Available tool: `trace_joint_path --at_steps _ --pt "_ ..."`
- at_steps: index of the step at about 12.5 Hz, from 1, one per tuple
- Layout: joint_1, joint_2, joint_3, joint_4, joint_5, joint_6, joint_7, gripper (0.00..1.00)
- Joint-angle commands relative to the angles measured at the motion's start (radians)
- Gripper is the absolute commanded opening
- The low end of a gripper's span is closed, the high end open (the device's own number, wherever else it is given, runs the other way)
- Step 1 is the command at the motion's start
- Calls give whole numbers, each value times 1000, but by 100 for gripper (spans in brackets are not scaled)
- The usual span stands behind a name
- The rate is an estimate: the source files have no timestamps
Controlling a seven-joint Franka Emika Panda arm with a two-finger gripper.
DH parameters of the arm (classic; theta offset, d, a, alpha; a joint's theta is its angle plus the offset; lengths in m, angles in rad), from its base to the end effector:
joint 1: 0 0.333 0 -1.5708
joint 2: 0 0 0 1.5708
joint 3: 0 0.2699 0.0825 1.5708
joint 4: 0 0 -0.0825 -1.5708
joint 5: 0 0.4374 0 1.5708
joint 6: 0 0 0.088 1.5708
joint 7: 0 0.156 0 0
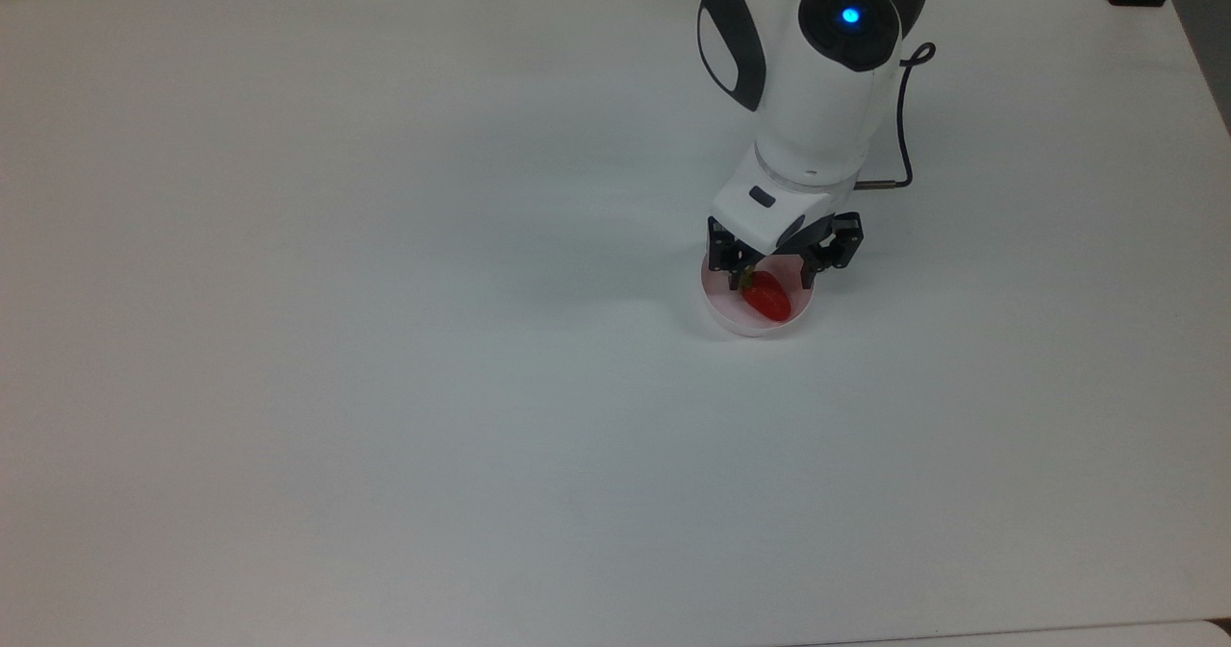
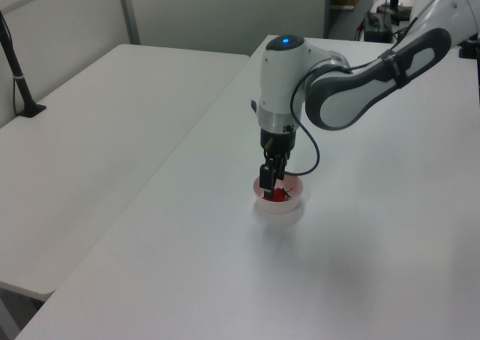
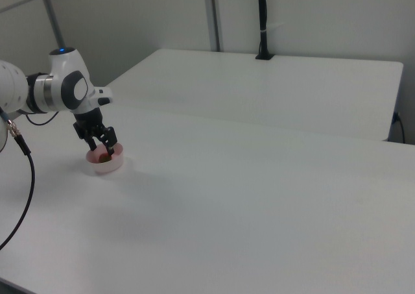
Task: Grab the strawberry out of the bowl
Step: 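Lower the gripper into the bowl and close on the red strawberry, then lift the strawberry out of the bowl and move it beside the bowl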
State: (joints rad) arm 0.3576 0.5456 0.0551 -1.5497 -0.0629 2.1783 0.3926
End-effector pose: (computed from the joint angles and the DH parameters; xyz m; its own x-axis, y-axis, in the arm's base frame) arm 0.6729 0.2863 0.2256 0.9952 0.0441 0.0871 0.0450 -0.9990 -0.0081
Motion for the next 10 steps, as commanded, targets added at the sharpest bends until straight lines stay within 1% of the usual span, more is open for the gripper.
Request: trace_joint_path --at_steps 1,2,3,4,5,6,8,10 --pt "12 22 -9 -10 -34 1 2 74" --pt "9 22 -9 -13 -37 -2 -24 70" --pt "6 22 -9 -18 -37 -20 -55 69" --pt "6 22 -9 -20 -37 -28 -78 60" --pt "4 22 -9 -20 -37 -34 -83 46" --pt "1 19 -9 -15 -34 -55 -83 37" --pt "3 1 -9 8 -22 -127 -81 29" --pt "11 -27 -9 28 -14 -181 -72 29"
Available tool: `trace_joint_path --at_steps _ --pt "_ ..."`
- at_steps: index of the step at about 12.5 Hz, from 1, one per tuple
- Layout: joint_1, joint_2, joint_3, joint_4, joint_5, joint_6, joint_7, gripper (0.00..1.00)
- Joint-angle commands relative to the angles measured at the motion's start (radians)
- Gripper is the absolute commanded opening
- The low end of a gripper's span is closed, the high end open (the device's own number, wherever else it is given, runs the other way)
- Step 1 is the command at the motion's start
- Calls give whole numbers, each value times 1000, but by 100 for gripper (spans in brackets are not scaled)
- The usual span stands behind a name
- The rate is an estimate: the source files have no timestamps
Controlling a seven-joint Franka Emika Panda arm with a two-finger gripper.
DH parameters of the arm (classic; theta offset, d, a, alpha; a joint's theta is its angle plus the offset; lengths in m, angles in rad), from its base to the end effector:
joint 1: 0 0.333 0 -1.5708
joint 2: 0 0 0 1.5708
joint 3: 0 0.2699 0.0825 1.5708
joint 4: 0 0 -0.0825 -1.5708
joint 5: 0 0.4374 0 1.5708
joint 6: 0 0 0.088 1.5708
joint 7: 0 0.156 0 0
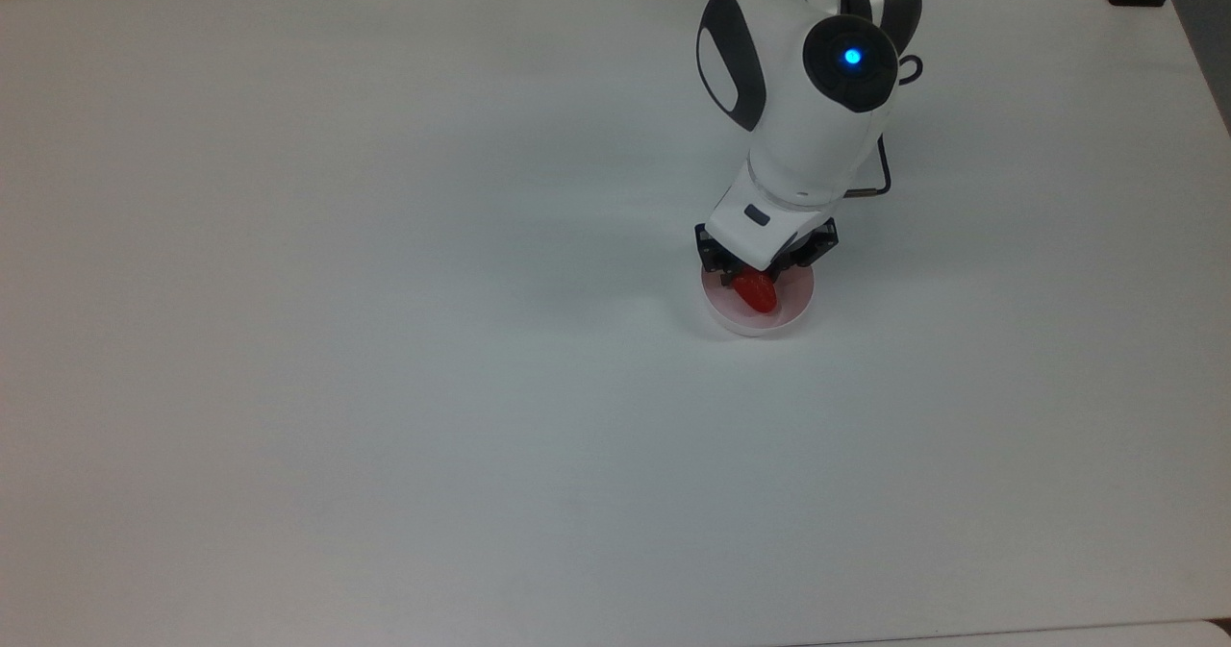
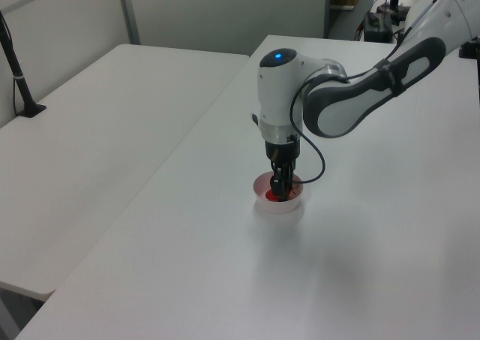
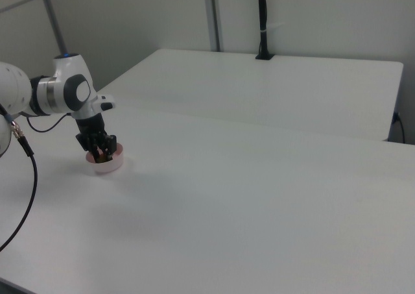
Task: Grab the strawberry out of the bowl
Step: 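Lift the strawberry out of the bowl and move it beside the bowl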
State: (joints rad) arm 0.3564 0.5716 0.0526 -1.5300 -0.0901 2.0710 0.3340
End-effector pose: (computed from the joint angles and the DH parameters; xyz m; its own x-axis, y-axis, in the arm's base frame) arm 0.6629 0.2754 0.2071 0.9938 0.1109 -0.0126 0.1114 -0.9922 0.0565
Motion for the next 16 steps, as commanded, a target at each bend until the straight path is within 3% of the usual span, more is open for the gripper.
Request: trace_joint_path --at_steps 1,5,8,12,16 --pt "13 -61 -7 27 26 -98 -6 29" --pt "-4 -102 -23 60 18 -186 -53 29" --pt "-80 -99 -28 56 12 -196 -166 30" --pt "-158 -82 -79 25 7 -181 -230 31" --pt "-215 -47 -82 -44 -69 -89 -221 31"
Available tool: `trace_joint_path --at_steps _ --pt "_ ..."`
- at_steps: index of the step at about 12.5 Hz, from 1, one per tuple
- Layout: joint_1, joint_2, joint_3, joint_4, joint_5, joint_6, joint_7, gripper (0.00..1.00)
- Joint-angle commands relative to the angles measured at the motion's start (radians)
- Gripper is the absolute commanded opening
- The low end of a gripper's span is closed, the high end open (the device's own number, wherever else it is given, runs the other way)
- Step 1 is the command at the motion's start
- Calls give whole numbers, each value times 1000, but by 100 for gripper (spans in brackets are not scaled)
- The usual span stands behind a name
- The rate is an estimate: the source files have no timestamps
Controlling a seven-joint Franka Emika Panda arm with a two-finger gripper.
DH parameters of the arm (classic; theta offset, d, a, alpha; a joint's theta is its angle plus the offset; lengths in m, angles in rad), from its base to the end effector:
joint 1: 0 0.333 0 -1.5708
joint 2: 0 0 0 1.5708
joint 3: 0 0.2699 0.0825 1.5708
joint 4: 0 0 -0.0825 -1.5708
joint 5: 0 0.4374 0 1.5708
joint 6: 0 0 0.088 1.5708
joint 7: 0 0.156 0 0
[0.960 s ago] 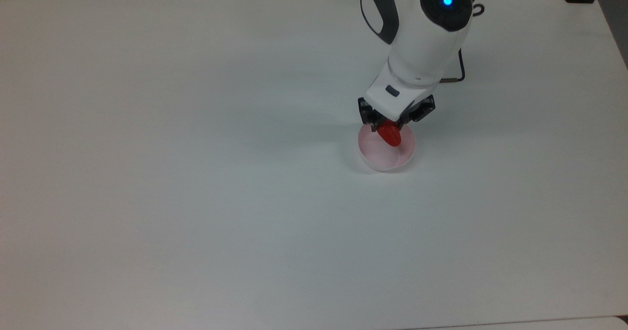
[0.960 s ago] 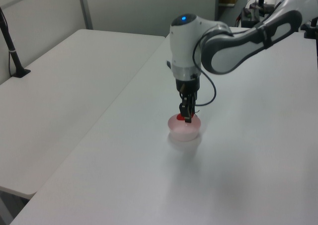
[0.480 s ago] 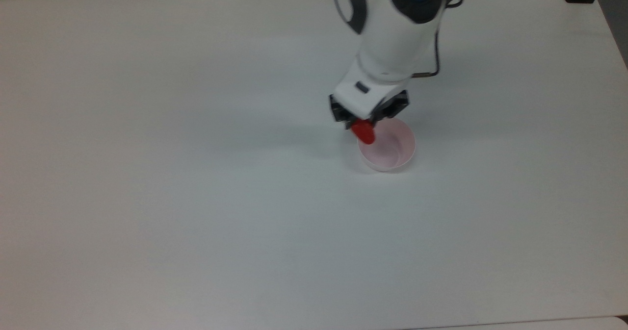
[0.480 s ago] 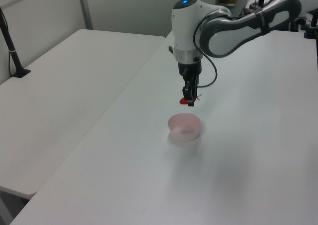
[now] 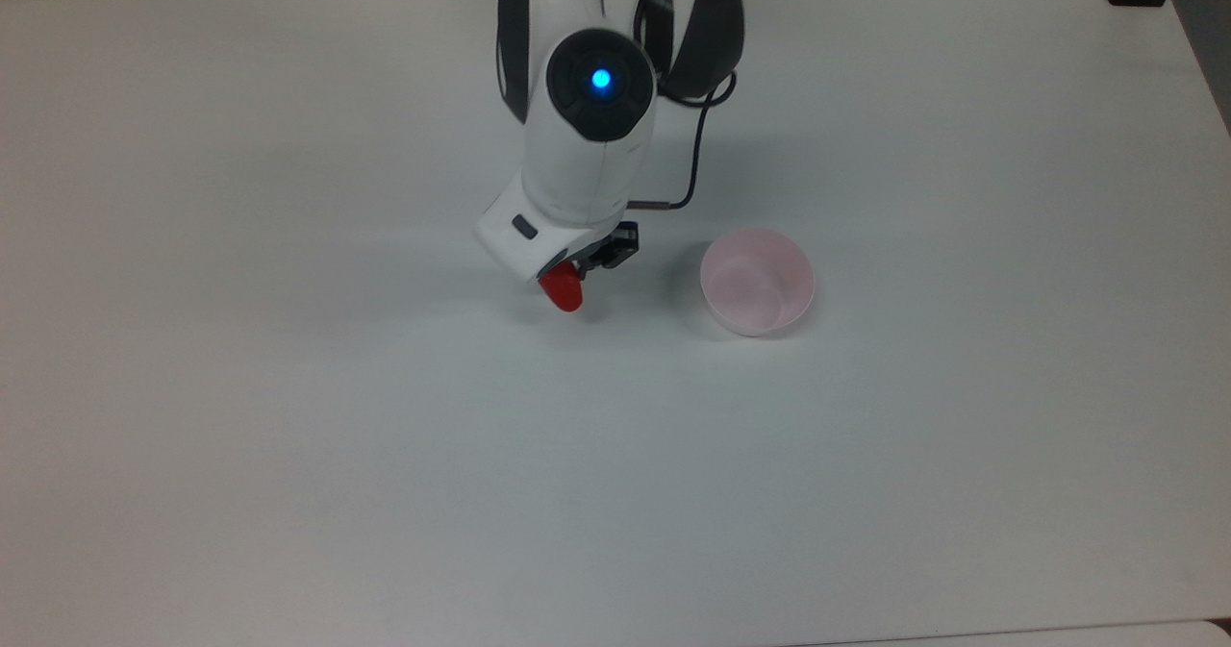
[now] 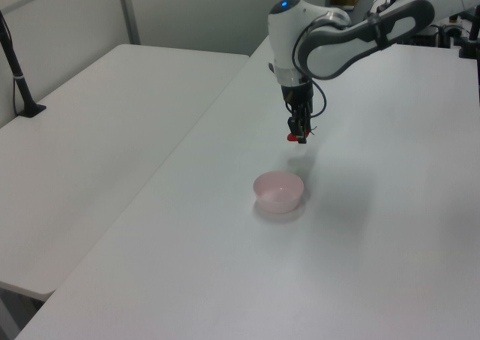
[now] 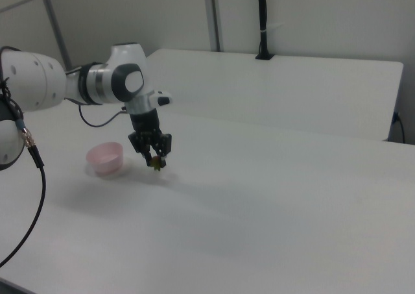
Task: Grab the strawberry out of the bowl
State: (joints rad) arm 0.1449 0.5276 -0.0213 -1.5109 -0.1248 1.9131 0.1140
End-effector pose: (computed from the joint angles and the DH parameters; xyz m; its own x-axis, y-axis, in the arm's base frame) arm 0.6994 0.0732 0.2364 0.9922 0.0530 -0.1131 0.0683 -0.9884 0.1355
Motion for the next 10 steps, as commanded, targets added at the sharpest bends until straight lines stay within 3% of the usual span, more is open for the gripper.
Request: trace_joint_path --at_steps 1,2,3,4,5,10 --pt "-19 -1 -8 -63 -41 70 1 31" --pt "-21 -1 -8 -64 -41 70 1 35" --pt "-21 0 -8 -65 -42 72 1 45" --pt "-27 9 -8 -61 -47 72 1 66" --pt "-31 6 -8 -58 -48 69 3 100" --pt "-36 -63 -9 -55 -50 49 -8 100"
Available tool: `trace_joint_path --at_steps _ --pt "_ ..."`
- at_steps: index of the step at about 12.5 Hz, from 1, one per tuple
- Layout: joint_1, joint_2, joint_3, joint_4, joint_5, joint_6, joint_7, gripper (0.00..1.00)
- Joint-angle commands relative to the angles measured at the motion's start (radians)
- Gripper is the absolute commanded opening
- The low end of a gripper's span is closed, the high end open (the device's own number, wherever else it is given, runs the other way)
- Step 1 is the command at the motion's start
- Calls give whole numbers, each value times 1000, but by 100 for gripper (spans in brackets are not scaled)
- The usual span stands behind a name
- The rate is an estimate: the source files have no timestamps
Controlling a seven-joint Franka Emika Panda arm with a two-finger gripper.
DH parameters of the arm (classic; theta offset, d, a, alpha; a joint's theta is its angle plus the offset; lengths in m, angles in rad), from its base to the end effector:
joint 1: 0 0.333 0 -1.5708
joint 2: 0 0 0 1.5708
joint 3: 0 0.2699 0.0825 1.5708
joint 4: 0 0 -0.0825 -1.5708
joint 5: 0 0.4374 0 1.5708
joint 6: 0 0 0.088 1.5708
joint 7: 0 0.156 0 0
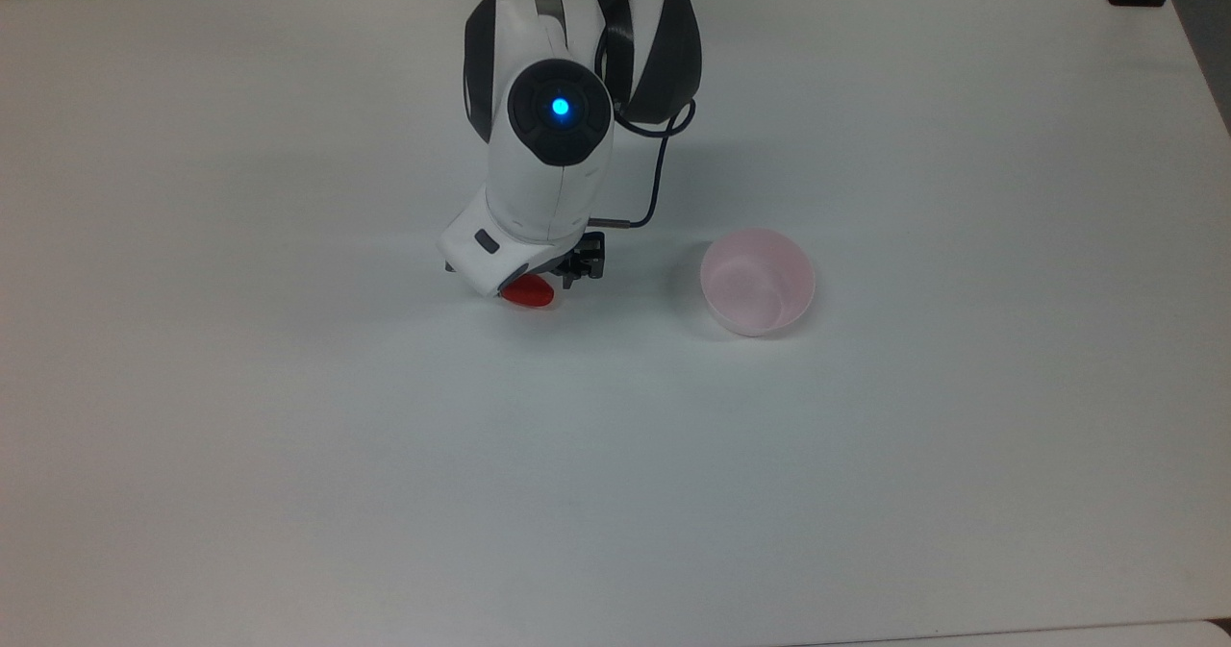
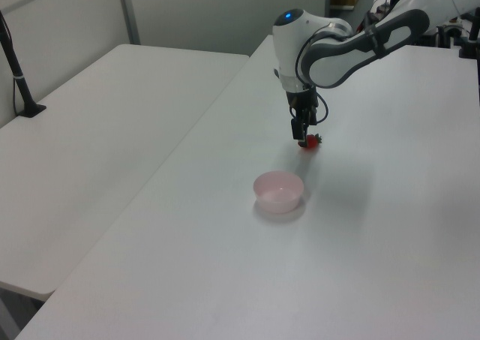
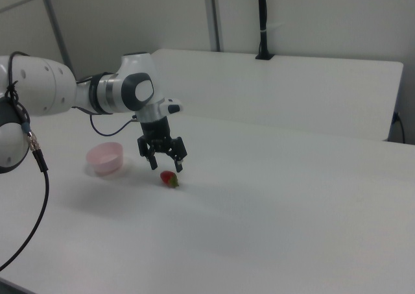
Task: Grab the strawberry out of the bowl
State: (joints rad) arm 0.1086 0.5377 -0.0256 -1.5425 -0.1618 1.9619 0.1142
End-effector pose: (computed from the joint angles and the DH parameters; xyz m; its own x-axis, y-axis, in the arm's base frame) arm 0.6999 0.0414 0.2176 0.9939 0.0333 -0.1047 0.0505 -0.9847 0.1666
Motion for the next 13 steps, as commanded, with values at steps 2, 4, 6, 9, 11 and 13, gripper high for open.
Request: trace_joint_path --at_steps 2,4,6,9,11,13 --pt "-13 -166 -4 -24 -4 -61 -10 100" --pt "-20 -263 -2 -31 7 -124 5 100" --pt "-26 -327 -2 -33 18 -191 7 100" --pt "-73 -419 -2 -41 100 -256 1 100" --pt "-82 -444 -2 -42 104 -299 -4 100" --pt "-81 -453 -2 -42 105 -307 -5 100"
